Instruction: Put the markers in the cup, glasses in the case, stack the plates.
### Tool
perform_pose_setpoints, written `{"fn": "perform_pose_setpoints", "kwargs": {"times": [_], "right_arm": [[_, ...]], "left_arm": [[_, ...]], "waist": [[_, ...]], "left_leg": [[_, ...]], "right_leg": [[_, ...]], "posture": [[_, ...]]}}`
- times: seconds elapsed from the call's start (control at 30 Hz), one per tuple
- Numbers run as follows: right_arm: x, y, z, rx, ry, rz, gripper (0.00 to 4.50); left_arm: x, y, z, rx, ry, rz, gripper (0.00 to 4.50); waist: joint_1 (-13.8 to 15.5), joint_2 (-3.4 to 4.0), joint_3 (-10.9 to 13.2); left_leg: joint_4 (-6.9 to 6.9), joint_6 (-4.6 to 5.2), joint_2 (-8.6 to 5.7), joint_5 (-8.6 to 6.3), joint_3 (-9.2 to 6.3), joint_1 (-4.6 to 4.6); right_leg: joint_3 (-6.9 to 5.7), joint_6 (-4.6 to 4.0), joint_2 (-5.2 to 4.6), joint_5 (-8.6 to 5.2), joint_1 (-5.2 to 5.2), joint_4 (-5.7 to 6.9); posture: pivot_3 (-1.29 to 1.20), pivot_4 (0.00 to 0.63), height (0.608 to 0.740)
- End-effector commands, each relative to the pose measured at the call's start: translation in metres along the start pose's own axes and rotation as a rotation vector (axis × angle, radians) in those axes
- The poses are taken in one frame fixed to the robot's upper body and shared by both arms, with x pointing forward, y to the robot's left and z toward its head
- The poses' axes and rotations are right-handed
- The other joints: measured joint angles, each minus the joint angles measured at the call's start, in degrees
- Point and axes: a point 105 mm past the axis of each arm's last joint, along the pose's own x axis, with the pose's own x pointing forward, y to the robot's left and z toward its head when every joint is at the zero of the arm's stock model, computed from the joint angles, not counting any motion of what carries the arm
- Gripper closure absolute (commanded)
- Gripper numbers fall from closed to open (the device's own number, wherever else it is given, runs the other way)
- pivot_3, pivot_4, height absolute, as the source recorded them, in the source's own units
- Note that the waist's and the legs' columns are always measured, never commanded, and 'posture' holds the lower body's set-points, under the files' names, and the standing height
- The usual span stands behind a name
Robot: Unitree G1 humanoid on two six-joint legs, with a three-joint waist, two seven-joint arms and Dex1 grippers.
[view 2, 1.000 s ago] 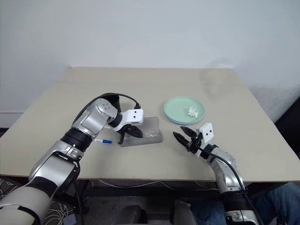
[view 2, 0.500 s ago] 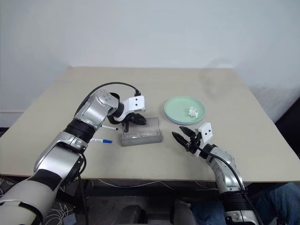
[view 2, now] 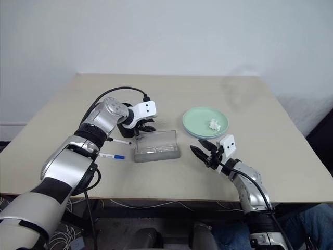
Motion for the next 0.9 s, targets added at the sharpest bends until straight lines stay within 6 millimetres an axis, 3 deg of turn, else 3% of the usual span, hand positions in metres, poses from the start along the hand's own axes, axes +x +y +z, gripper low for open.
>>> {"fn": "perform_pose_setpoints", "kwargs": {"times": [0.03,0.27,0.57,0.77,0.9], "right_arm": [[0.002,0.0,0.016,-0.047,-0.051,0.01,2.12],[-0.001,0.002,0.021,-0.053,-0.058,0.017,2.12],[-0.002,0.0,0.029,-0.075,-0.064,0.029,2.12],[0.004,0.004,0.031,-0.074,-0.064,0.048,2.12],[0.008,0.009,0.034,-0.073,-0.065,0.07,2.12]], "left_arm": [[-0.001,0.01,0.009,0.095,0.018,0.058,2.61],[0.006,-0.013,0.005,0.118,0.019,-0.093,2.61],[-0.013,-0.045,0.009,0.064,-0.081,-0.378,2.61],[-0.016,-0.059,0.004,0.067,-0.085,-0.395,2.61],[-0.022,-0.045,0.011,0.038,-0.141,-0.276,2.61]], "waist": [[0.0,-0.01,0.0],[0.1,-0.02,0.0],[-0.3,-0.03,0.0],[-0.2,-0.02,0.0],[-0.2,-0.02,0.0]], "left_leg": [[0.0,0.0,-0.01,0.0,0.0,-0.01],[0.0,0.0,-0.04,0.0,0.01,0.01],[-0.01,0.0,0.0,0.0,0.01,-0.03],[0.04,0.0,0.3,0.0,0.02,-0.01],[0.05,0.01,0.36,0.0,0.04,0.01]], "right_leg": [[0.0,0.01,-0.01,0.0,0.0,0.0],[0.0,0.02,-0.02,0.01,0.01,0.01],[0.0,0.01,0.0,0.01,-0.04,0.0],[0.01,0.0,0.0,0.01,-0.01,0.02],[0.04,0.0,-0.01,0.01,0.0,0.03]], "posture": [[0.0,0.0,0.721],[0.0,0.0,0.721],[0.0,0.0,0.721],[0.0,0.0,0.721],[0.0,0.0,0.721]]}}
